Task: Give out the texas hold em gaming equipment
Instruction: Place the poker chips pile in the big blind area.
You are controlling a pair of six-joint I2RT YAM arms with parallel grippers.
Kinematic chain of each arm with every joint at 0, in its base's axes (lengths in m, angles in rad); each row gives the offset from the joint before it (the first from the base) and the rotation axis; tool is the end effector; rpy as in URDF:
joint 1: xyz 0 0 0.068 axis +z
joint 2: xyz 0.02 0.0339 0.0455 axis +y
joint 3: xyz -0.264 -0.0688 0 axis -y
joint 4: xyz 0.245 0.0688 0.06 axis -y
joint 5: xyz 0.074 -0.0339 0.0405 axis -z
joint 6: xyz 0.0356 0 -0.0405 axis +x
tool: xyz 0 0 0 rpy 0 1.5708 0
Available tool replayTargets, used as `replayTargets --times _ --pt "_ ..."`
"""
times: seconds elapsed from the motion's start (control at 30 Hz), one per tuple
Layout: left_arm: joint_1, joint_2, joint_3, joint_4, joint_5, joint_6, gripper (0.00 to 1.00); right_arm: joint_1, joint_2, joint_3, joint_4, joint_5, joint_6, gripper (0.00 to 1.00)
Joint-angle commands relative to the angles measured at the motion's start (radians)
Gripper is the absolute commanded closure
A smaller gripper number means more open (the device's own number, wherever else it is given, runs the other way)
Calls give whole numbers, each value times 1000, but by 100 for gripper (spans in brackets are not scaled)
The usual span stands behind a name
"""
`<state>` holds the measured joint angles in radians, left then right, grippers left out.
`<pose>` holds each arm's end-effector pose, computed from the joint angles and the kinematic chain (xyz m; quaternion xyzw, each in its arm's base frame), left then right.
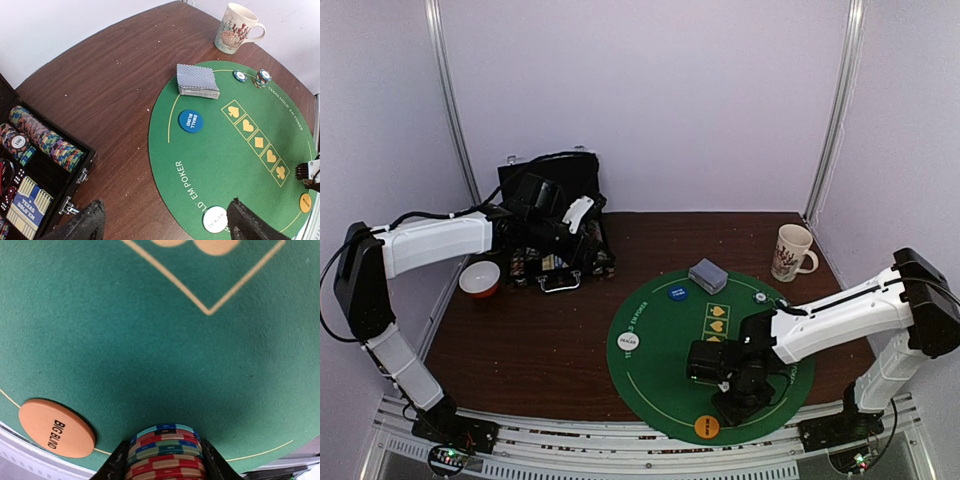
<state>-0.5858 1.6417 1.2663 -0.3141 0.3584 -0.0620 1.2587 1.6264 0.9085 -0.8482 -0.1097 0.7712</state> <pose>0.3026 -0.2158 0.2745 0.3039 0.8400 -0.2864 0.3466 0.0759 0.2479 0.1517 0.2411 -0.9689 -0.0309 0.0453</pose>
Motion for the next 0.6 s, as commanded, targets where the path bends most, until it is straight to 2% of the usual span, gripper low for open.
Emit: replayTargets --times 0.0,0.07,0.17,0.23,0.33,0.43,0.57 --pt "7 -36 24 26 6 -4 13 -4 28 8 -58 53 -14 52" --pt "7 -36 24 26 7 -4 13 -4 27 19 -68 57 -17 48" --pt "7 -34 24 26 9 -4 13 -4 22 47 -84 59 -25 36" --pt "8 -33 24 26 8 -4 13 -4 21 71 -103 61 -30 25" --pt "7 -33 24 27 10 -4 13 -5 11 157 -154 80 -49 1" --pt "7 -31 24 26 14 -3 13 -32 -15 271 -217 109 -72 0" --pt "7 -33 24 26 14 -2 13 -152 -57 361 -323 196 -106 0"
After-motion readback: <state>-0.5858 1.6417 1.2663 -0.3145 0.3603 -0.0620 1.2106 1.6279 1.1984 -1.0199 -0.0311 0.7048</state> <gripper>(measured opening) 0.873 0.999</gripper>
